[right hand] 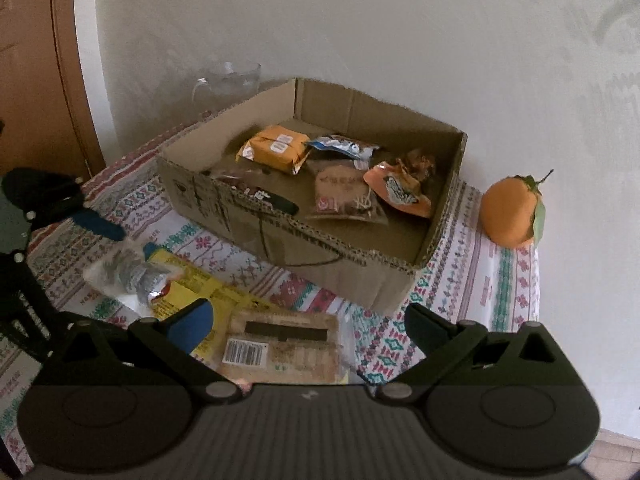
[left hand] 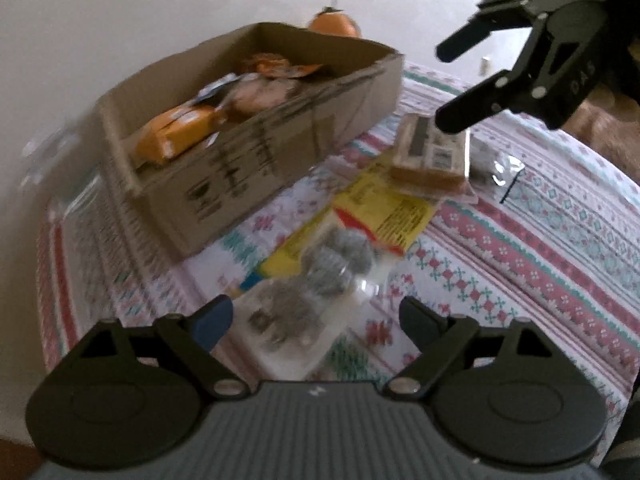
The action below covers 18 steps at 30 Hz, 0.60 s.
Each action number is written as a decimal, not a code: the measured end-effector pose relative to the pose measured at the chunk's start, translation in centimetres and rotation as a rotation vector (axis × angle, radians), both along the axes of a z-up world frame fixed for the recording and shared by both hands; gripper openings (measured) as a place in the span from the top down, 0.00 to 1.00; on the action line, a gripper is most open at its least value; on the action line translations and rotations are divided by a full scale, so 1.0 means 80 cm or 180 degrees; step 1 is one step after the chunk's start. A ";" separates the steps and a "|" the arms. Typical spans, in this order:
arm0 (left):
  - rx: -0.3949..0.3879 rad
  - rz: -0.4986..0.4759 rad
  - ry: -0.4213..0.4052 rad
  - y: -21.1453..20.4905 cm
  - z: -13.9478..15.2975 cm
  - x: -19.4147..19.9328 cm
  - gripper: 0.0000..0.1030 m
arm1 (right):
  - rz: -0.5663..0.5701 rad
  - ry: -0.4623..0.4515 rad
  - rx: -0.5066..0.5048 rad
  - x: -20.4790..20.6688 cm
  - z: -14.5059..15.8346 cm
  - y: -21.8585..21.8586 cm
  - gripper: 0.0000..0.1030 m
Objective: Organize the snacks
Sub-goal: 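Move the right tool to the wrapped bread loaf while the left tool approaches the clear candy bag, then grasp the bread loaf with the right tool while the left tool grasps the clear candy bag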
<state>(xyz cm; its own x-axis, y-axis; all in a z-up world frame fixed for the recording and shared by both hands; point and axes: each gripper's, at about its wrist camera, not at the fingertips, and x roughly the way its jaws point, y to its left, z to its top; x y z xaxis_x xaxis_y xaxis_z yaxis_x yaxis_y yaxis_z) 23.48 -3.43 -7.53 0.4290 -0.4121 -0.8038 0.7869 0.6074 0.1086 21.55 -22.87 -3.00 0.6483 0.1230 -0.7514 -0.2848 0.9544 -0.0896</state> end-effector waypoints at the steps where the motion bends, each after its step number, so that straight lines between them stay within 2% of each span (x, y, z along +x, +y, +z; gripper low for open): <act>1: 0.0004 -0.0039 0.0004 -0.004 -0.001 0.004 0.14 | 0.0006 0.0010 0.0000 -0.001 -0.001 -0.001 0.00; 6: 0.0006 -0.0166 0.0080 -0.014 -0.005 0.020 0.17 | -0.0002 0.0046 -0.0022 -0.007 -0.006 -0.004 0.00; 10: 0.0008 -0.0274 0.0190 -0.015 -0.002 0.022 0.27 | -0.0025 0.0072 -0.0020 -0.011 -0.009 -0.008 0.00; 14: 0.0065 -0.0326 0.0195 -0.012 0.006 0.016 0.43 | -0.0046 0.0091 -0.0019 -0.014 -0.012 -0.012 0.00; 18: 0.0118 -0.0394 0.0205 -0.009 0.009 0.013 0.47 | -0.0051 0.0112 -0.0012 -0.017 -0.015 -0.014 0.00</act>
